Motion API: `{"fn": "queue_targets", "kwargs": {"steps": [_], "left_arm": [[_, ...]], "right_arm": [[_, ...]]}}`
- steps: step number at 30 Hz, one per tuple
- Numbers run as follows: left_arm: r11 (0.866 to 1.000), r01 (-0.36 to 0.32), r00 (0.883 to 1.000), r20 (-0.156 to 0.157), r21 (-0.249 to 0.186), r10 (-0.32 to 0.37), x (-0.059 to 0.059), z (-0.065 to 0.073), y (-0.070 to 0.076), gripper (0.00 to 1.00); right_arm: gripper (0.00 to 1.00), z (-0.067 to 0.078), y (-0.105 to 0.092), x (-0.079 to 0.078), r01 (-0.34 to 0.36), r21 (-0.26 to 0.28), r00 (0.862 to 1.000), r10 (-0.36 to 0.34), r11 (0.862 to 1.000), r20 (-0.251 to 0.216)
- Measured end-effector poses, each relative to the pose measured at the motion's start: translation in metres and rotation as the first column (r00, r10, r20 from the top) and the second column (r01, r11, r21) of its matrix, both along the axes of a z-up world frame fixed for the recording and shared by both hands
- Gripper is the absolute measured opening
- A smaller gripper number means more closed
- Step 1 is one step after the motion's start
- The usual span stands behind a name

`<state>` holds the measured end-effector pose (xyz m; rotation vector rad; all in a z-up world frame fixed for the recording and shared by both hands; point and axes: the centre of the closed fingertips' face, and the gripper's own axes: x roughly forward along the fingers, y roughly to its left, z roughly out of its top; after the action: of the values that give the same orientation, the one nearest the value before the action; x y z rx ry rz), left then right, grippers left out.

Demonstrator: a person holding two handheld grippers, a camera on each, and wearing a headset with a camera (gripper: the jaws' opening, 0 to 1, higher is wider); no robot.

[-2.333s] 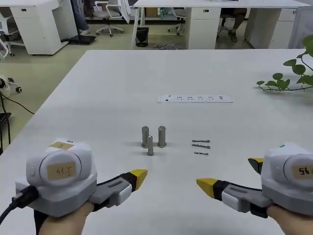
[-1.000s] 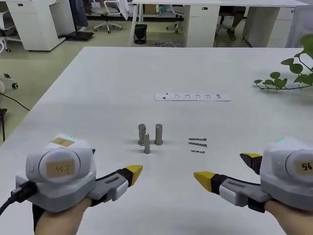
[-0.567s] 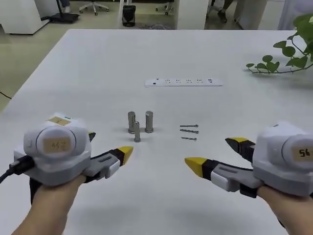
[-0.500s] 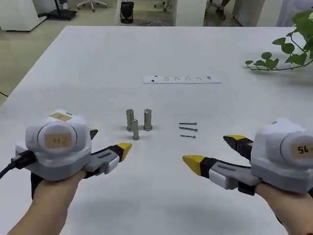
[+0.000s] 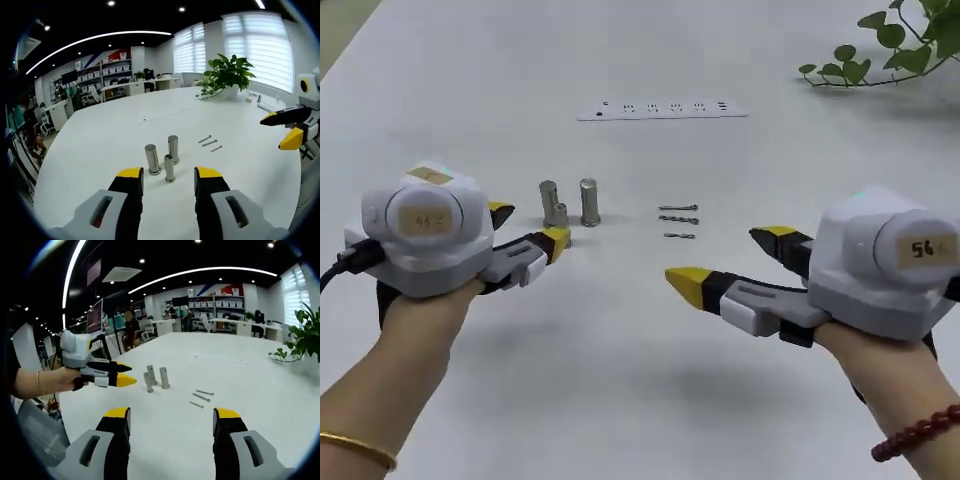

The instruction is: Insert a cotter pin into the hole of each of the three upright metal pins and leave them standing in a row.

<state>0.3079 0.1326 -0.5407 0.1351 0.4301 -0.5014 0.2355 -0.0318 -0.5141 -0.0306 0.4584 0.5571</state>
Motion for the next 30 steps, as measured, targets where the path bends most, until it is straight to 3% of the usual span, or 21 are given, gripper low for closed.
{"fn": "queue_targets", "kwargs": {"steps": [5,14,25,27,28,30], "left_arm": [[1.000,0.023,1.000,-0.011,0.021,-0.022,0.013,-0.014,-0.005,0.35],[0.999,0.051,0.999,-0.013,-0.010,-0.051,0.032,-0.025,-0.012,0.31],[0.997,0.071,0.997,-0.030,-0.012,-0.071,0.035,-0.036,-0.014,0.21],[0.996,0.083,0.996,-0.031,-0.010,-0.084,0.034,-0.036,-0.016,0.11],[0.993,0.112,0.992,-0.048,-0.042,-0.114,0.030,-0.036,-0.023,0.07],[0.996,0.089,0.996,-0.027,-0.012,-0.089,0.034,-0.036,-0.019,0.06]], "right_arm": [[0.63,-0.007,0.001,0.001,-0.012,-0.005,1.000,0.012,1.000,-0.017],[0.63,-0.016,-0.001,0.004,-0.015,-0.009,0.999,0.015,1.000,-0.045],[0.62,-0.021,0.001,0.007,-0.011,-0.006,0.998,0.011,1.000,-0.057],[0.62,-0.022,0.001,0.006,-0.011,-0.005,0.998,0.011,1.000,-0.059],[0.62,-0.022,0.001,0.006,-0.011,-0.006,0.998,0.011,1.000,-0.062],[0.62,-0.023,0.001,0.006,-0.009,-0.008,0.998,0.009,1.000,-0.066]]}}
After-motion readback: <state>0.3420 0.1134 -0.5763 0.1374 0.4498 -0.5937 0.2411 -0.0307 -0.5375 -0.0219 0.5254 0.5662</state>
